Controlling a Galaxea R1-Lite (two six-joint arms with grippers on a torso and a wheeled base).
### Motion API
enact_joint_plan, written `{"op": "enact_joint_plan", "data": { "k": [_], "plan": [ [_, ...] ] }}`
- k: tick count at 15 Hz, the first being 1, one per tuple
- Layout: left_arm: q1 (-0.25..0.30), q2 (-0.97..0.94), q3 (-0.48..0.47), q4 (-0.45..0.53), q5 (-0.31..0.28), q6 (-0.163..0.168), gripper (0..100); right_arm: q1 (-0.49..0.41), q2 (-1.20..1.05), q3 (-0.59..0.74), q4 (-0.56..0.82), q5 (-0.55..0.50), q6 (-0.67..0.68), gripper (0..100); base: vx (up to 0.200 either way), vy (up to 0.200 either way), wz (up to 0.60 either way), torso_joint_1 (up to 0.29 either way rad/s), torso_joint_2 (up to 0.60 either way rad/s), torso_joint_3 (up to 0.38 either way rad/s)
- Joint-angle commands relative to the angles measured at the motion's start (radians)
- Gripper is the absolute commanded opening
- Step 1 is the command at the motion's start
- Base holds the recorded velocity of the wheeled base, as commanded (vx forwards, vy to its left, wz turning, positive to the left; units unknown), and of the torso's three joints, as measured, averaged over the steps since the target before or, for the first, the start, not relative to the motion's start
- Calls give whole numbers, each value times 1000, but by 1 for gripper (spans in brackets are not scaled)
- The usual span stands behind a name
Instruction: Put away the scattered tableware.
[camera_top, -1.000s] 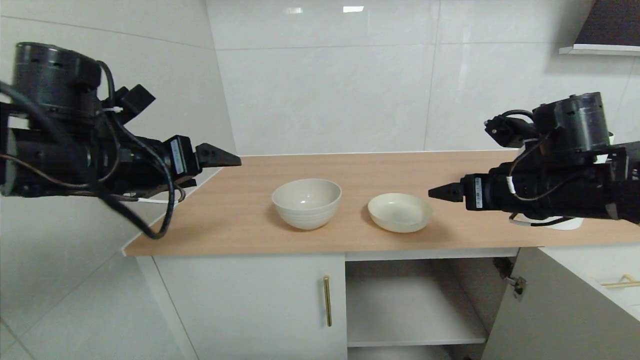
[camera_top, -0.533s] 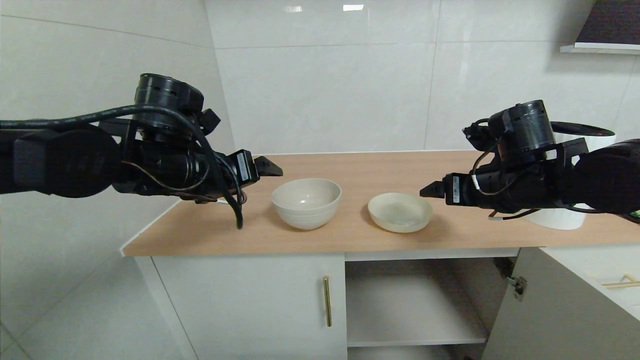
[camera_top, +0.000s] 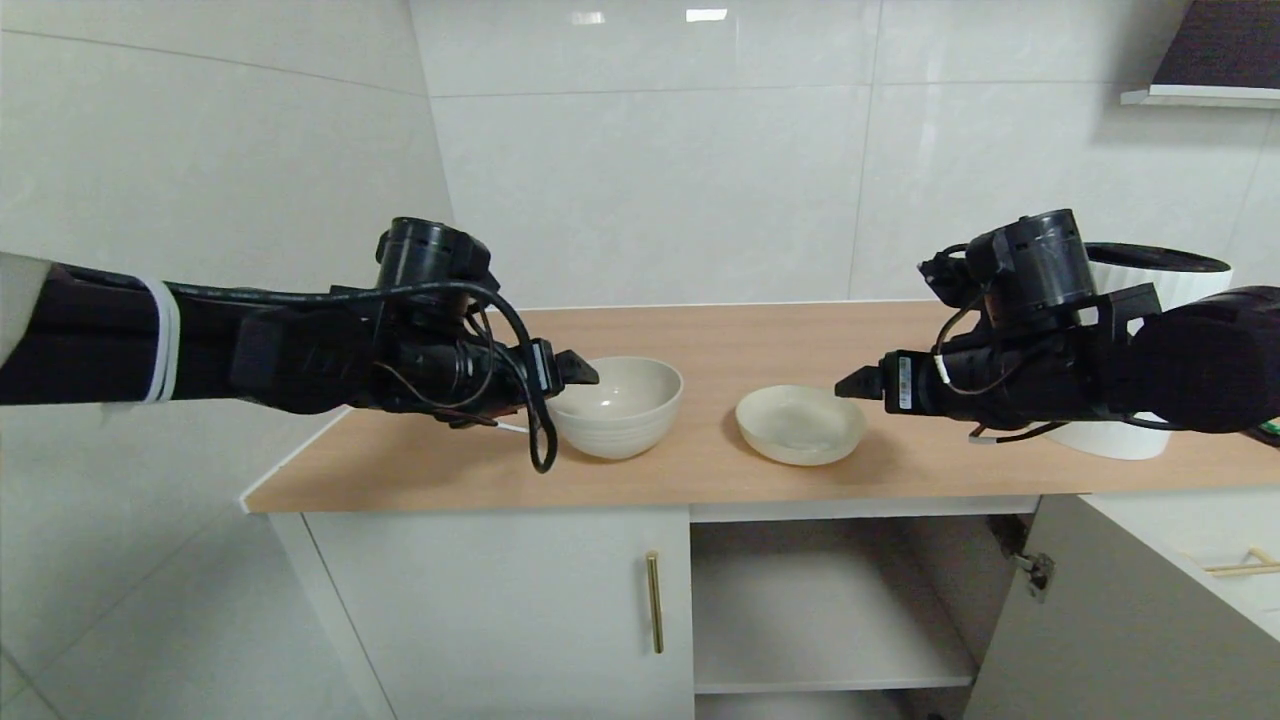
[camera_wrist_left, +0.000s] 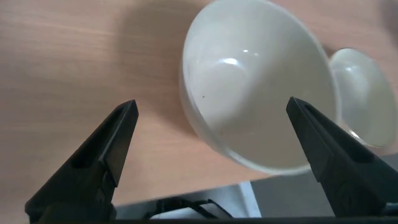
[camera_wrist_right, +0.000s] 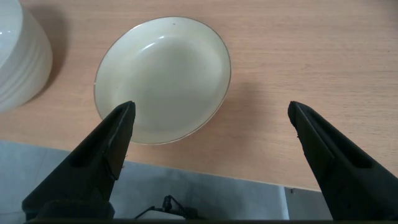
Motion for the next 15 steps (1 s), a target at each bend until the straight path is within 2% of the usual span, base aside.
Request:
{"op": "enact_joint_plan", "data": {
  "k": [1,9,10,13,15],
  "plan": [
    [-2,56,-18,0,0,-2,100,1,1,0,0,0,0,100,0,0,0,0,0,0],
    [-4,76,-38,0,5,-6,100,1,9,-4,0,0,0,100,0,0,0,0,0,0],
    [-4,73,-38,0,5,-8,0,-1,9,-4,0,0,0,100,0,0,0,0,0,0],
    [-4,42,-31,1,6,-9,0,-1,8,-7,0,0,2,100,0,0,0,0,0,0],
    [-6,4,-25,1,3,-35,0,-1,5,-7,0,-1,2,100,0,0,0,0,0,0]
  ]
}}
